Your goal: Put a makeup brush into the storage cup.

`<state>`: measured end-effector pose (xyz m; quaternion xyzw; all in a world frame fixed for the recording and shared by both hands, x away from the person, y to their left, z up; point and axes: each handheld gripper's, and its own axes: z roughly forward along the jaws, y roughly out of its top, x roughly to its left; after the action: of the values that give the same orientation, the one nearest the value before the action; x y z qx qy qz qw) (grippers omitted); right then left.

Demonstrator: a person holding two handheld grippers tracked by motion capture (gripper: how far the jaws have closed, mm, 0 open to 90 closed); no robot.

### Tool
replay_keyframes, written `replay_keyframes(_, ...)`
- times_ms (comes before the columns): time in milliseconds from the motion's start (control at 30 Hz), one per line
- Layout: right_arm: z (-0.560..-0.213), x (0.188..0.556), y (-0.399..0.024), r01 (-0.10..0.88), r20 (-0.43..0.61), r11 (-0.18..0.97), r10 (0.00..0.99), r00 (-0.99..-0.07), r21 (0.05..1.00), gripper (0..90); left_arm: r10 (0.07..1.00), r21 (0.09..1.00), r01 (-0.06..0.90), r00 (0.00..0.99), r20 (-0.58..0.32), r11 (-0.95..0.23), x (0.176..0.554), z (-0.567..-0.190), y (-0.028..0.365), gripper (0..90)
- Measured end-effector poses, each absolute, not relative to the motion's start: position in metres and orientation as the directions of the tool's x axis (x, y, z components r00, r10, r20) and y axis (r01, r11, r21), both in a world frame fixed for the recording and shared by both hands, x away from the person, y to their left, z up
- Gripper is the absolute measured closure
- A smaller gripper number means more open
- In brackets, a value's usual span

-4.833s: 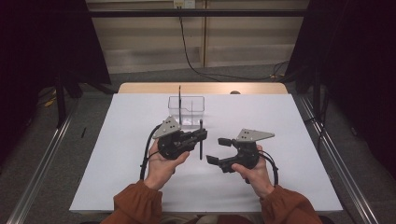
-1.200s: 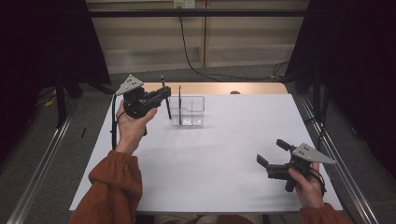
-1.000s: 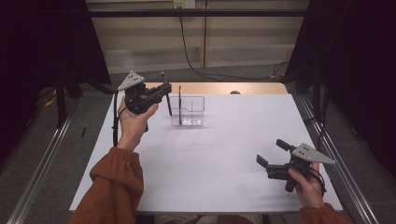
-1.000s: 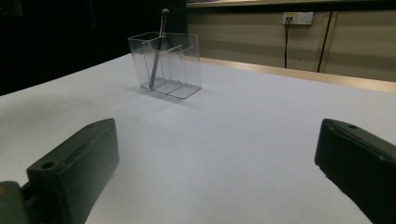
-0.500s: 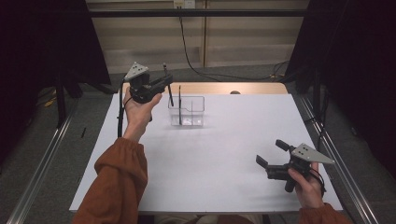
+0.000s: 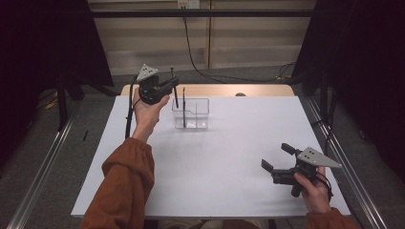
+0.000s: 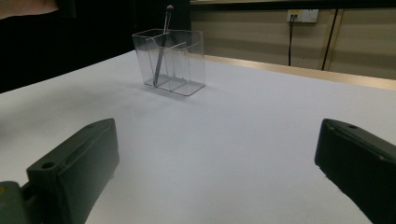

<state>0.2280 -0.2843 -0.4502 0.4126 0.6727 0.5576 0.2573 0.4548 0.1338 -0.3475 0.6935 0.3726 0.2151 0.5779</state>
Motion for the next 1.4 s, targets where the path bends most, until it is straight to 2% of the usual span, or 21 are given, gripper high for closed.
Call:
replay_keyframes(600, -0.45, 0.228, -0.284, 0.269, 0.115, 0.037, 0.843, -0.526, 0.962, 0.0, 0.766, 0.955, 0.279, 0.634, -0.104, -0.101, 0.459, -0.361, 0.129, 83.8)
replay_keyframes(1400, -0.45, 0.228, -0.284, 0.267, 0.114, 0.037, 0.841, -0.529, 0.963, 0.0, 0.771, 0.943, 0.317, 0.624, -0.128, -0.1, 0.462, -0.385, 0.132, 83.8)
